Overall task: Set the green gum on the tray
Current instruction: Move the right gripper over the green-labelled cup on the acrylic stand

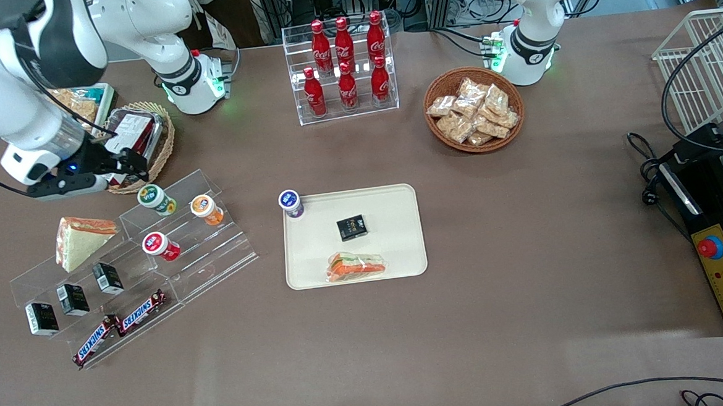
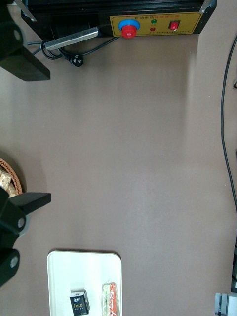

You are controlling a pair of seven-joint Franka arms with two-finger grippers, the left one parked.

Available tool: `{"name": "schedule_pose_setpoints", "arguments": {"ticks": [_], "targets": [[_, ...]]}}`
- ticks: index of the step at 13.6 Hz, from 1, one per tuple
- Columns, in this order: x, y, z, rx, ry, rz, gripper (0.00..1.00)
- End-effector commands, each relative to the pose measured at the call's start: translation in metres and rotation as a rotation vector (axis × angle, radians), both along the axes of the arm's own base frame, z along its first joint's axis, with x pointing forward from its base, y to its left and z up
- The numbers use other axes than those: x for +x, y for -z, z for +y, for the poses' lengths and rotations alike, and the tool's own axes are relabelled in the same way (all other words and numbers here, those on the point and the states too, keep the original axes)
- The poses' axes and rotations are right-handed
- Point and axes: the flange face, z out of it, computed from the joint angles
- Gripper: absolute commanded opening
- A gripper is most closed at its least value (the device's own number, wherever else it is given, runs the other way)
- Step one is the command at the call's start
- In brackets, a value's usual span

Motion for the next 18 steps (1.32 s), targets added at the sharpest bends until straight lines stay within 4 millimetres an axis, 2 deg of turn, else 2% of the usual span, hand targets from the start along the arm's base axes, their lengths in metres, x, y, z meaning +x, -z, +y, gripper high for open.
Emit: {"name": "schedule_pose_setpoints", "arguments": {"ticks": [1,7,12,13,14,16,17,18], "targets": [[-0.011,0.019,0.005,-0.005,-0.013,-0.037,0.98],[-0.020,0.068,0.007,-0.007,-0.008,-0.052,0.98],[-0.018,0.084,0.007,-0.010,-0.004,-0.045,0.98],[-0.018,0.086,0.006,-0.009,-0.001,-0.043,0.86],[-0.018,0.089,0.006,-0.009,0.000,-0.035,0.61],[-0.017,0.089,0.006,-0.010,0.001,-0.034,0.27],[-0.017,0.090,0.006,-0.009,0.000,-0.031,0.17],[-0.016,0.089,0.006,-0.010,0.000,-0.032,0.16]]}}
